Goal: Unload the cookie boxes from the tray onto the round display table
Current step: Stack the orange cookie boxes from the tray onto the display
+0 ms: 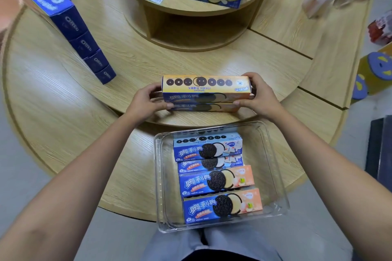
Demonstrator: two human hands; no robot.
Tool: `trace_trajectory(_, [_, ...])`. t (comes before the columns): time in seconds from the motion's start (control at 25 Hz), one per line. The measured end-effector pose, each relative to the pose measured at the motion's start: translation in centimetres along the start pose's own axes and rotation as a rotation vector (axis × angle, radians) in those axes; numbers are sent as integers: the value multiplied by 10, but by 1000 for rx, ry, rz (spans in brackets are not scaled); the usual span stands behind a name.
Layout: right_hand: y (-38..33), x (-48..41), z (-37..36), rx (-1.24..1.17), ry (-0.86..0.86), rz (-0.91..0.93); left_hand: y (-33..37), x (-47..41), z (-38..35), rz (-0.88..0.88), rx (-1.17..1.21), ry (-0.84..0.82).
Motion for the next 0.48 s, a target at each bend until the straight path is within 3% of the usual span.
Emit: trace_trajectory(0.48, [-14, -4, -30, 263, -67, 64, -1, 15, 25, -11, -116, 80])
Point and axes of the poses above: each hand's wrist, its own x-axis away from the middle knuckle, its own z-axis out of the back of the hand, y = z × x, the point moved 3 cm from there along -x, towards the middle knuckle, and after that the axes turned 2 degrees about y, right-handed, at the moved point
